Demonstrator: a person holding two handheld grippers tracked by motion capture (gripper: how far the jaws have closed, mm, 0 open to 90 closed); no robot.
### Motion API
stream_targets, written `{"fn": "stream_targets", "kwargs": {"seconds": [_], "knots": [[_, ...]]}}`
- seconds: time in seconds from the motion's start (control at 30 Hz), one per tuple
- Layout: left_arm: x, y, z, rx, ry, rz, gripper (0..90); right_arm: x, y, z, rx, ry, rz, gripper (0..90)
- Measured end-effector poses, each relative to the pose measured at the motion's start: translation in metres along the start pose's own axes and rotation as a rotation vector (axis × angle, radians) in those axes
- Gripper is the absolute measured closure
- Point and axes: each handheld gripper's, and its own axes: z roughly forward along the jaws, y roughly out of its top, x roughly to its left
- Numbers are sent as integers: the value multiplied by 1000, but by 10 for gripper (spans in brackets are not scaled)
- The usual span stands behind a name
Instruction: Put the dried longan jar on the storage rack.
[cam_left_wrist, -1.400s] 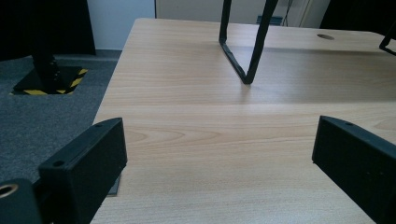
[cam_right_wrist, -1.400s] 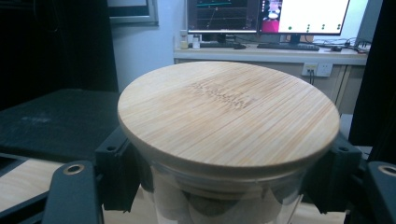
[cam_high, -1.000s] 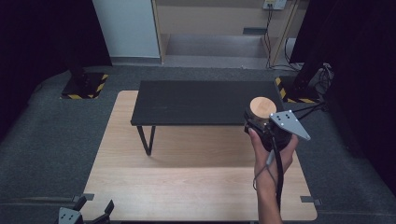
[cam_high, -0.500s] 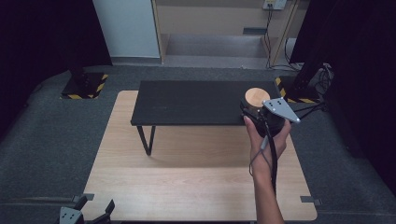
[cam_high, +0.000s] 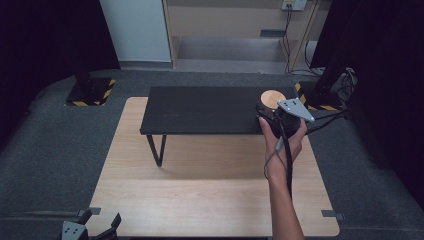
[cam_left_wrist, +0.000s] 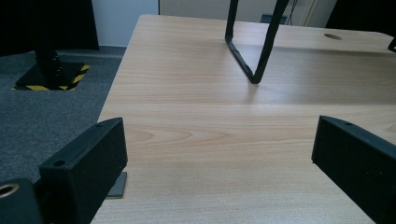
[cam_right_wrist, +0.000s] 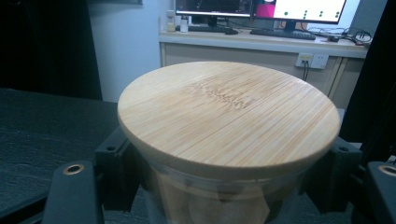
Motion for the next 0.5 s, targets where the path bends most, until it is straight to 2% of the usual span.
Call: {"fn": "stream_targets", "kwargs": {"seconds": [0.27, 0.5], "knots": [[0, 1, 1, 2, 1, 2, 20, -1, 3, 10, 47, 1, -2, 259], [0, 0, 2, 4, 0, 0, 20, -4, 1, 12, 50, 9, 9, 259]]}}
